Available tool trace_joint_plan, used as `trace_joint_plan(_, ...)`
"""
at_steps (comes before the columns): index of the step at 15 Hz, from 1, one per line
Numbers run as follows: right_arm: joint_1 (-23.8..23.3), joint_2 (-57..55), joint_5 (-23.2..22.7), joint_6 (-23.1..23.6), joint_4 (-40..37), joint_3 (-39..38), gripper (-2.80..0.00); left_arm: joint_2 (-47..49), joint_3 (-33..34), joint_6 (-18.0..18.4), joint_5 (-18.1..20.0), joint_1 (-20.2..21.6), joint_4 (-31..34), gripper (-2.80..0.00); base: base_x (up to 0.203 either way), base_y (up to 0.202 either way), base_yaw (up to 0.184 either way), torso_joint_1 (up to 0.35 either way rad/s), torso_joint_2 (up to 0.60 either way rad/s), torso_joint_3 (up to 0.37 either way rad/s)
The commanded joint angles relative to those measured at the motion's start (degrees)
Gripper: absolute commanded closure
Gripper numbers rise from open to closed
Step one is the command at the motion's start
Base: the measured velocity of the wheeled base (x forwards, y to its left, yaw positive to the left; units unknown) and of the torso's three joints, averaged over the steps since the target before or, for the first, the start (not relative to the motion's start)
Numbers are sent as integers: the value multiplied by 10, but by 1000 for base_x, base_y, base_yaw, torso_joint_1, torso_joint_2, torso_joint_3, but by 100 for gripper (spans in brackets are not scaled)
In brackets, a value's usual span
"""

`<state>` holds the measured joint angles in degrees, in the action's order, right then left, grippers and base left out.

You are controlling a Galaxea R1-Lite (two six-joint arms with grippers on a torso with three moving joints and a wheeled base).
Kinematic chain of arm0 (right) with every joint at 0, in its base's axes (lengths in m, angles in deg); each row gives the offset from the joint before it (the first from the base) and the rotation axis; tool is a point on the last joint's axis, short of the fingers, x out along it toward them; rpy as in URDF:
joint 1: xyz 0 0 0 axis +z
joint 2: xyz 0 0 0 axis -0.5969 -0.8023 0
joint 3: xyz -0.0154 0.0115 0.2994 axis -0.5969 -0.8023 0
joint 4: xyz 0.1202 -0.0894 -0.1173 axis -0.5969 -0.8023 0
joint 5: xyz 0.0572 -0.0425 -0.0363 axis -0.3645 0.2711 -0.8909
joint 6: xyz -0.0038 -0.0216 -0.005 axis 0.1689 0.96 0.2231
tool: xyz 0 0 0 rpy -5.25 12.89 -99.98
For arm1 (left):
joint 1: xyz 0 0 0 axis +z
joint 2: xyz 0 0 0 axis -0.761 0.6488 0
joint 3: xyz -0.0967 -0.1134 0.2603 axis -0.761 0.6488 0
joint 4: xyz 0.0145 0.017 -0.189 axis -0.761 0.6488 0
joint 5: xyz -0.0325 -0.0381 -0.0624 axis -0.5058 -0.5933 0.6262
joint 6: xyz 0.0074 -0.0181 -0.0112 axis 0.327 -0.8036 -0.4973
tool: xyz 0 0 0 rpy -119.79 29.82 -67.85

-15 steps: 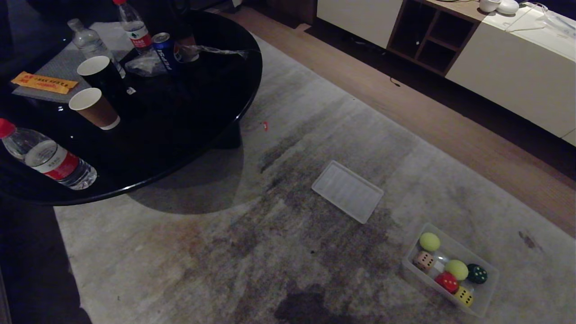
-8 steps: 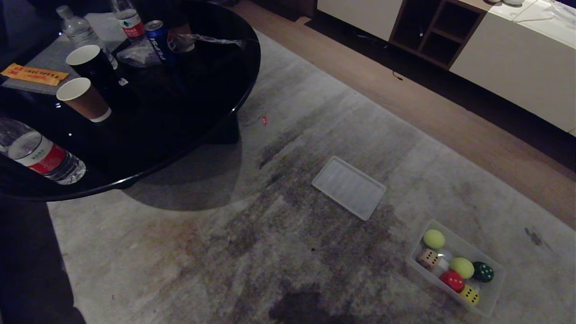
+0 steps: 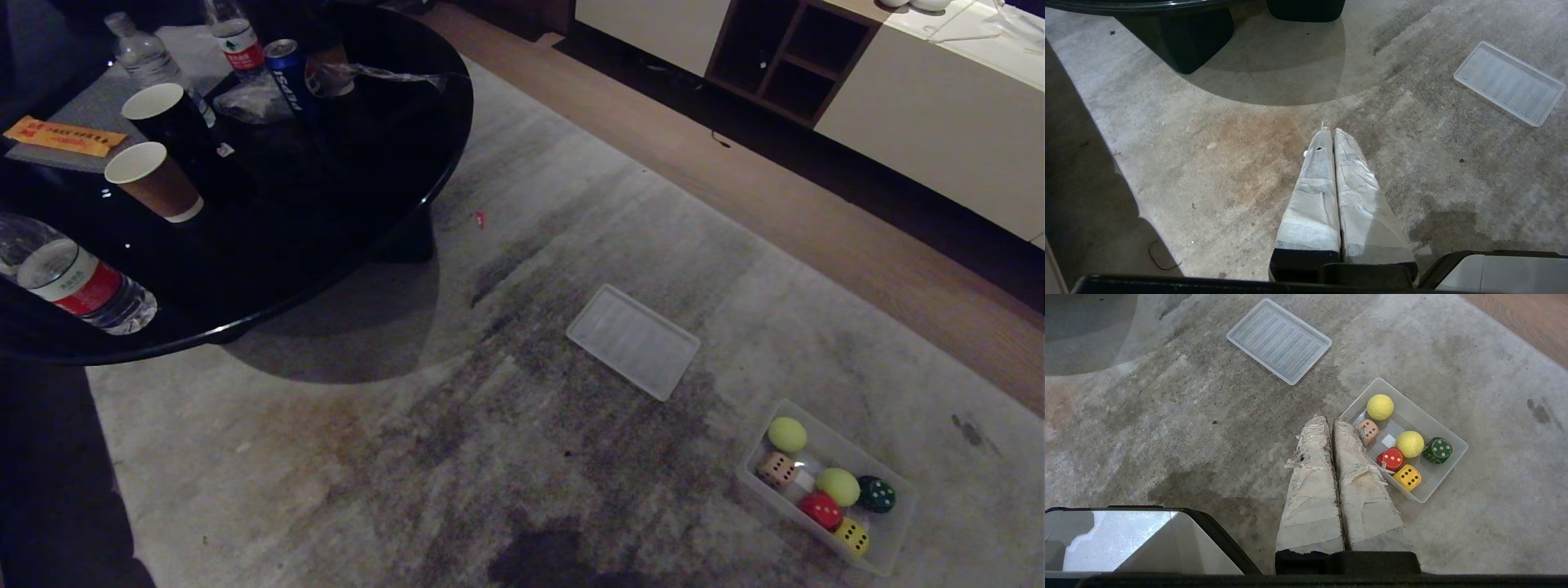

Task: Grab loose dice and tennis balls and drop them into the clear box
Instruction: Close the lid

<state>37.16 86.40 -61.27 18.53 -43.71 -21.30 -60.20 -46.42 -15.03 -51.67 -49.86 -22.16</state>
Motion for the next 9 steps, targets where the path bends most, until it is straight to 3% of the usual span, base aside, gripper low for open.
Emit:
trace_joint_plan(1,0,-1,0,0,-1,0,0,1,1,-1,-1,0,0,0,0,0,0,0,0,0)
trace_joint_plan(3,0,-1,0,0,0,0,0,1,1,-1,-1,0,0,0,32,0,-3,-1,1,1)
trace_joint_plan(9,0,-1,0,0,0,0,0,1,1,-1,-1,0,0,0,178,0,-1,1,3,4)
